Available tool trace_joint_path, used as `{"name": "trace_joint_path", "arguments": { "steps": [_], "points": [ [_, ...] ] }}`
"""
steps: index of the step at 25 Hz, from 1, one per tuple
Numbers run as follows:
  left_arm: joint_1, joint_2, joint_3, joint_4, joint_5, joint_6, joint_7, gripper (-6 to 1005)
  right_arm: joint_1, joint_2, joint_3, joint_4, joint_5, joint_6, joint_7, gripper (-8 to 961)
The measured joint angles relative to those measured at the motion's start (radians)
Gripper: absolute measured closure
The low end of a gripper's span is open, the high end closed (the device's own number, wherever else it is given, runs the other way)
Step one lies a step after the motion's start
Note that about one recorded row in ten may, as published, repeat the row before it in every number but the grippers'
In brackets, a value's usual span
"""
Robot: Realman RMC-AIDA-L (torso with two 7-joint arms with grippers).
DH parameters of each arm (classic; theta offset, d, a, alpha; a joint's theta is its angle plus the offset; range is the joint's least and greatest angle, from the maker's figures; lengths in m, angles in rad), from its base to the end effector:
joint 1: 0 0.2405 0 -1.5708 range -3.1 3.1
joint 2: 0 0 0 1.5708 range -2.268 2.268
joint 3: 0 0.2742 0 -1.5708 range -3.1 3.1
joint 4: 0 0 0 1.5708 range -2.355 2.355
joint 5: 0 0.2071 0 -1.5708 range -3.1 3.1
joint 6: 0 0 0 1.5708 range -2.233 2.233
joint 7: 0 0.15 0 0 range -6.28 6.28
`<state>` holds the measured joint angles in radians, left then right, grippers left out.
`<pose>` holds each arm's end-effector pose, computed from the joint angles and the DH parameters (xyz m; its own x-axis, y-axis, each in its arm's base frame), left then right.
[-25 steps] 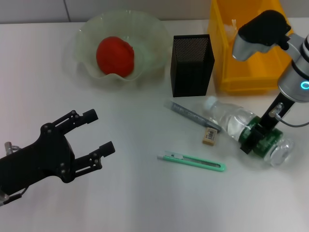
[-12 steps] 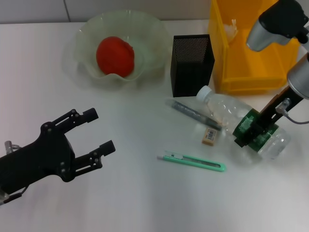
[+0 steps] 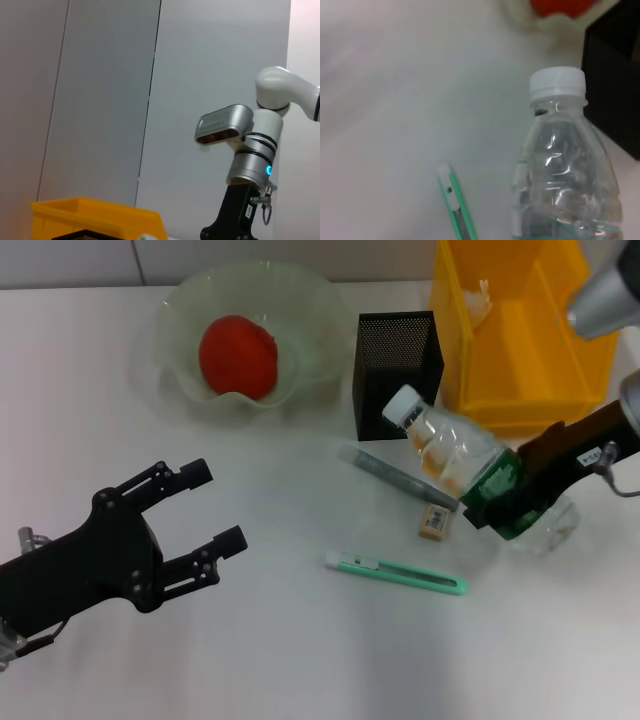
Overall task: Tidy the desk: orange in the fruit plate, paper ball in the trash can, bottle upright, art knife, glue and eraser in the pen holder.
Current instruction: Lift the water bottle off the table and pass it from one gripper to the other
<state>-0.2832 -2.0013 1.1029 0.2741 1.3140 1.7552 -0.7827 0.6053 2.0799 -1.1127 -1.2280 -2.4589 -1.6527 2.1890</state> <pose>-0.3065 0.2349 -0.0228 0.6213 0.0814 0.7794 0.3788 -0.9019 -0.2077 0.2166 0.3582 0.0036 0.8227 -0.5552 0.1221 -0.5193 -0.8214 -0.2358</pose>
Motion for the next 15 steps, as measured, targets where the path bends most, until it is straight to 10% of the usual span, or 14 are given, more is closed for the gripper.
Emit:
{"name": "trace_joint_path", "arguments": {
  "steps": [15],
  "points": [
    [-0.019, -0.009, -0.007, 0.001, -0.001, 0.002, -0.031, 185, -0.112, -0.001, 0.206, 0.109, 0.377, 0.006, -0.46, 193]
  ]
}}
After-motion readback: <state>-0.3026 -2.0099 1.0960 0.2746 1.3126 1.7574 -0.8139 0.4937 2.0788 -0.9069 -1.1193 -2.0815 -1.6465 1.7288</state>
